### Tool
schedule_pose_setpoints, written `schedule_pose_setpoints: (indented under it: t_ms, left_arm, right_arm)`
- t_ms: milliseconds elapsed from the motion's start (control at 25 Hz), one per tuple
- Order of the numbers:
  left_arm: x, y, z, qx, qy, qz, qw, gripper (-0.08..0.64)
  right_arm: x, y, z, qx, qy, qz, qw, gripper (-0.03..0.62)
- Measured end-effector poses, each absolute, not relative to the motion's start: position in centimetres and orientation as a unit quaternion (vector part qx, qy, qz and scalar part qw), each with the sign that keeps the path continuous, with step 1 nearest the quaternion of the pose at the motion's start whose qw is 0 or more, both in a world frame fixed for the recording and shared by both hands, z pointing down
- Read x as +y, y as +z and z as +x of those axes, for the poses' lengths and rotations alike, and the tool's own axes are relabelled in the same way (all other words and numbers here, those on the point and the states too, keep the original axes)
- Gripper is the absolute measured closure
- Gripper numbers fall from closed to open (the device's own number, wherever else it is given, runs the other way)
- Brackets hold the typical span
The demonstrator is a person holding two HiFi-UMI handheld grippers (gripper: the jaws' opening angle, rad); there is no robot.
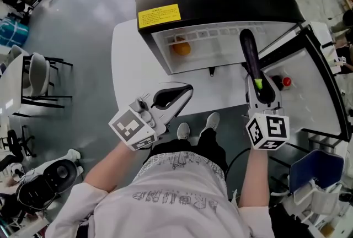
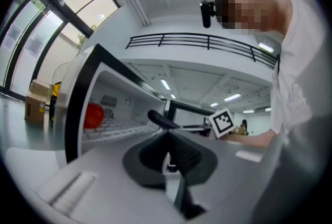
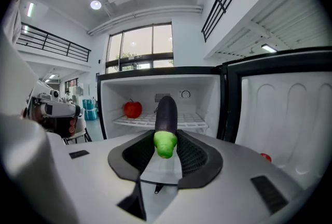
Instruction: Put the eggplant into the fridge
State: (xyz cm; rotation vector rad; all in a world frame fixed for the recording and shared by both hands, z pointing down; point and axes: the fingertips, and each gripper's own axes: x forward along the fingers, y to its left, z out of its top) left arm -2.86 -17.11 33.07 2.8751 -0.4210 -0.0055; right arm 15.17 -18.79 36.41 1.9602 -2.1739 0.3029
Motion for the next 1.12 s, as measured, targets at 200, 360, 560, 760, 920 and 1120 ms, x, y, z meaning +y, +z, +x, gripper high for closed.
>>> schedule_pose_setpoints:
  t_ms: [200, 360, 560, 760, 920, 1120]
  left_arm:
    - [-17.9, 33.6, -1.2, -0.152, 0.006, 0.981, 0.123, 0.552]
    - [-18.8, 33.8, -0.1, -0.156, 0.008, 0.98, 0.125, 0.552]
    - [-19.4, 33.7, 1.1, -0.161, 0.013, 0.979, 0.127, 0.552]
    - [-19.8, 34.4, 1.9, -0.168, 0.021, 0.977, 0.132, 0.552]
    - [-20.0, 34.5, 2.4, -0.171, 0.023, 0.976, 0.136, 0.552]
    - [-20.3, 35.5, 3.2, -0.174, 0.028, 0.974, 0.14, 0.552]
  right_arm:
    - [-21.3, 36.7, 16.7, -0.736, 0.099, 0.661, 0.106, 0.46]
    - [-23.5, 37.0, 17.1, -0.736, 0.094, 0.661, 0.112, 0.46]
    - [-25.7, 37.0, 17.8, -0.738, 0.085, 0.659, 0.117, 0.46]
    - [-27.5, 37.5, 18.6, -0.737, 0.08, 0.661, 0.117, 0.46]
    - [-28.6, 37.5, 19.0, -0.732, 0.071, 0.668, 0.118, 0.46]
    - [-30.2, 38.5, 19.2, -0.732, 0.069, 0.667, 0.116, 0.46]
